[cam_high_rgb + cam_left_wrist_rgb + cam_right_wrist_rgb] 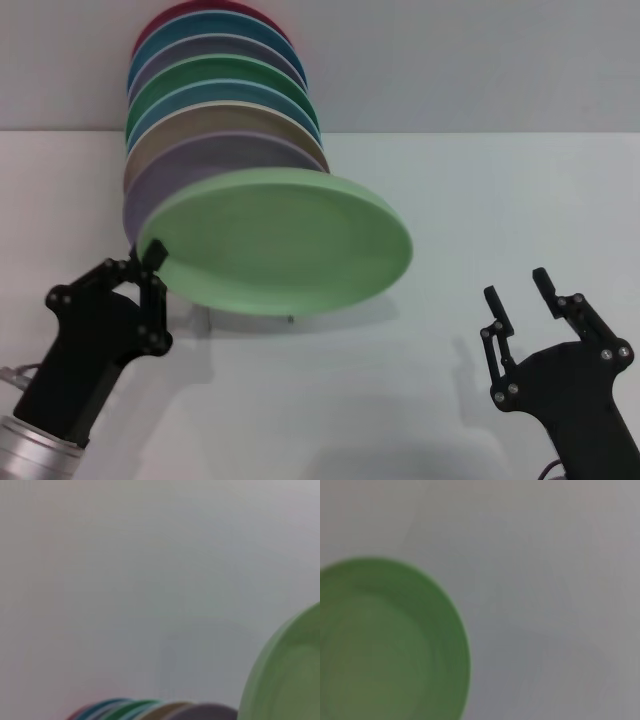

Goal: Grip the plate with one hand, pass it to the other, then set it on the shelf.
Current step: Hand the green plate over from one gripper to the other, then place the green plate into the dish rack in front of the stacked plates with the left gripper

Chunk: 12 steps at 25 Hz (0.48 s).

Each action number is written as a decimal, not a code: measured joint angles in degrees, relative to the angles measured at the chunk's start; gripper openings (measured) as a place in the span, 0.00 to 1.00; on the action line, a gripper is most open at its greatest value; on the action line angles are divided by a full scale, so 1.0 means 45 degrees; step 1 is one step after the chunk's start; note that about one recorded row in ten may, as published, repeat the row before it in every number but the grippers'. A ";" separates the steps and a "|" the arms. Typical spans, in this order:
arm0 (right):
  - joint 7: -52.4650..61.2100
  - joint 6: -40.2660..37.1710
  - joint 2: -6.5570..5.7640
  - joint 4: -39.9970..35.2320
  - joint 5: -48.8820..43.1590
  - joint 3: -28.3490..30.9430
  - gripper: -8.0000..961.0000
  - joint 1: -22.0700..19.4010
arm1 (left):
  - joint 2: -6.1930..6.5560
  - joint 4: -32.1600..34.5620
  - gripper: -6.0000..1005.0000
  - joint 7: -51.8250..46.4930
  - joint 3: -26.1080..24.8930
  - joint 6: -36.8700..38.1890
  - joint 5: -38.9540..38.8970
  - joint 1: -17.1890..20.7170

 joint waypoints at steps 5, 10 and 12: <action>0.0057 0.0163 0.0006 -0.0285 0.0600 -0.0099 0.40 0.0290 | -0.0033 -0.0041 0.04 -0.0014 -0.0734 0.0338 0.0031 -0.0086; 0.0386 0.0274 0.0010 -0.0566 0.0633 -0.0008 0.40 0.0424 | -0.0040 -0.0085 0.04 0.0112 -0.1424 0.0460 0.0063 -0.0290; 0.0452 0.0282 0.0010 -0.0623 0.0651 0.0012 0.40 0.0466 | -0.0042 -0.0010 0.04 0.0174 -0.1484 0.0443 0.0050 -0.0426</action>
